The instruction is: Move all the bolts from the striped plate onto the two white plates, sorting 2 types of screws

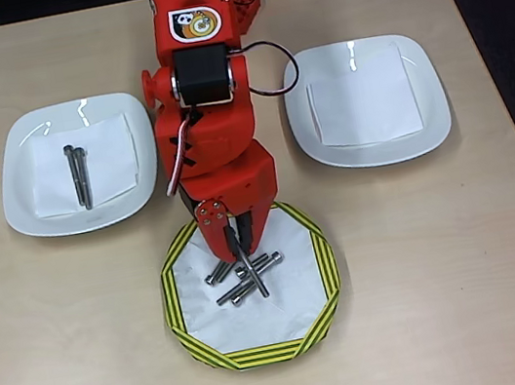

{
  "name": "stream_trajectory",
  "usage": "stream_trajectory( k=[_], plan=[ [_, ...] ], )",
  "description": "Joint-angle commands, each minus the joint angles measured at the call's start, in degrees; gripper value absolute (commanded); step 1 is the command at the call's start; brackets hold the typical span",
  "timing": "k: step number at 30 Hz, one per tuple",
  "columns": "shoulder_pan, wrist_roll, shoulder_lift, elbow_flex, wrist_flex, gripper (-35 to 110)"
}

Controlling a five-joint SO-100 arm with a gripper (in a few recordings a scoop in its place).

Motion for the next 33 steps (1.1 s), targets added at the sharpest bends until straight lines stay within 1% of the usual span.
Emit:
stream_trajectory(
  k=[1,4,7,14,21,26,31,33],
  plan=[
    [2.99,-2.81,1.05,-8.35,7.56,0],
    [6.06,-4.75,3.43,-9.58,12.57,0],
    [10.55,-6.94,7.73,-5.1,14.41,0],
    [22.15,-14.41,16.08,9.84,12.22,0],
    [32.34,-19.6,19.16,20.3,9.76,0],
    [36.3,-21.09,19.16,24.43,9.14,0],
    [37.79,-21.01,21.36,27.6,10.55,0],
    [37.18,-22.5,22.41,28.12,10.2,4]
  ],
)
